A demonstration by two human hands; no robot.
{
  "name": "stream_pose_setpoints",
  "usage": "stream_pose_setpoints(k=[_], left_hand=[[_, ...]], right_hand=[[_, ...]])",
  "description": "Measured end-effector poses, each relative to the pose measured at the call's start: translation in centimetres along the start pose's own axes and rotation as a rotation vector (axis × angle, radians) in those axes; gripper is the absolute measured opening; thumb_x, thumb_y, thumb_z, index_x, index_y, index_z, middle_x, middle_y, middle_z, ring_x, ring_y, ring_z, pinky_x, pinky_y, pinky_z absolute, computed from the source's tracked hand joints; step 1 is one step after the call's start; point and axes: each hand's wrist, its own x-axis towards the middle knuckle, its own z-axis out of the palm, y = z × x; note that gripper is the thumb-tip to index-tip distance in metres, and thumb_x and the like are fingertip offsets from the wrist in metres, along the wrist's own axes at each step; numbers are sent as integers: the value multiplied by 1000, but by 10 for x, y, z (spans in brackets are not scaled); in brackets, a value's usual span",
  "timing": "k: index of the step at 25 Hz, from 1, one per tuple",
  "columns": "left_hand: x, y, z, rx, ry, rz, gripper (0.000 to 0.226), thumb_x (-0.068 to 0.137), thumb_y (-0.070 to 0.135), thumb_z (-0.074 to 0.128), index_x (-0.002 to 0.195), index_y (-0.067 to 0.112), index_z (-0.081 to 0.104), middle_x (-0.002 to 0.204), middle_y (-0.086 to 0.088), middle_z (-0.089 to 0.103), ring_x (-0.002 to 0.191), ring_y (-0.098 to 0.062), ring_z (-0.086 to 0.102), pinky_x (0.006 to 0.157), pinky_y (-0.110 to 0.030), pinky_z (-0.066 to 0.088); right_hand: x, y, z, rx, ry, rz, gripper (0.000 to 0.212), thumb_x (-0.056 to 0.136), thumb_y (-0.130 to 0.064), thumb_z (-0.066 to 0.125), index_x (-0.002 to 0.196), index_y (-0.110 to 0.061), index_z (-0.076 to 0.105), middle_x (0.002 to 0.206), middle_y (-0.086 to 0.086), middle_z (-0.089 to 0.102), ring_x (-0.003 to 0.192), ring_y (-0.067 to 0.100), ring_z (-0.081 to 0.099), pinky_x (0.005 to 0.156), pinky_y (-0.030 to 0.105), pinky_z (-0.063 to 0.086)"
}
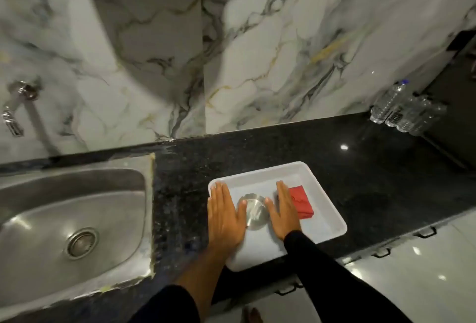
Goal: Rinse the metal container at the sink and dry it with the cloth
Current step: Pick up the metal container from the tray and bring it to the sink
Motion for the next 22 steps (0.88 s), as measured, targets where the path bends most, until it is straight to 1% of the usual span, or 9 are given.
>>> stream_pose_setpoints(k=[2, 6, 9, 11, 14, 16, 18, 20, 22], left_hand=[[5, 5, 30, -154, -9, -117, 81, 109, 46, 36, 169, -2, 12, 181, -17, 7, 170, -33, 7, 137, -47, 6], [18, 2, 77, -270, -29, -273, 84, 103, 55, 27, 171, 6, 16, 182, -8, 8, 170, -25, 4, 137, -43, 1], [29, 0, 103, -314, 52, -400, 83, 104, 54, 30, 171, 5, 22, 182, -12, 13, 170, -28, 8, 138, -48, 8], [27, 1, 116, -390, 114, -493, 80, 103, 51, 31, 169, 5, 27, 181, -15, 17, 170, -28, 10, 138, -48, 8], [32, 10, 127, -501, 174, -598, 74, 106, 54, 27, 168, 15, 32, 181, -3, 20, 169, -16, 7, 138, -41, -2], [40, 20, 127, -598, 195, -674, 61, 112, 48, 30, 166, 18, 36, 179, 0, 26, 169, -15, 8, 138, -42, -1], [44, 33, 123, -761, 254, -713, 48, 117, 32, 35, 162, 17, 42, 173, -3, 39, 166, -20, 21, 137, -42, 15], [46, 43, 111, -893, 287, -734, 40, 117, 21, 36, 153, 14, 51, 152, -2, 57, 151, -19, 45, 119, -18, 38], [48, 49, 92, -919, 294, -730, 35, 117, 15, 35, 143, 14, 57, 129, 7, 65, 122, 3, 62, 88, 5, 42]], right_hand=[[15, 24, 11, 127, -61, 116, 67, 108, -36, 50, 166, -15, 22, 175, 6, 17, 162, 21, 15, 133, 42, 14], [43, 52, 38, 313, -161, 251, 63, 109, -21, 52, 164, -10, 24, 173, 10, 21, 160, 22, 18, 122, 18, 9], [62, 63, 54, 390, -201, 271, 60, 109, -25, 51, 163, -13, 28, 172, 5, 26, 160, 19, 21, 126, 26, 14], [58, 66, 65, 473, -207, 282, 62, 106, -38, 50, 161, -16, 33, 170, 2, 31, 159, 19, 25, 129, 33, 17], [51, 67, 73, 509, -202, 290, 78, 93, -63, 40, 159, -21, 41, 166, -4, 40, 155, 16, 32, 130, 49, 24], [52, 64, 74, 573, -191, 315, 72, 95, -59, 39, 157, -21, 44, 164, -4, 43, 154, 15, 35, 129, 51, 25], [53, 61, 71, 682, -156, 334, 62, 99, -46, 40, 154, -17, 47, 162, 2, 46, 151, 18, 41, 128, 52, 29], [56, 54, 65, 781, -122, 335, 58, 100, -40, 41, 150, -13, 51, 157, 8, 51, 147, 23, 46, 126, 53, 33], [57, 39, 57, 865, -110, 340, 54, 99, -41, 41, 145, -17, 56, 152, 6, 56, 142, 17, 52, 124, 48, 37]])
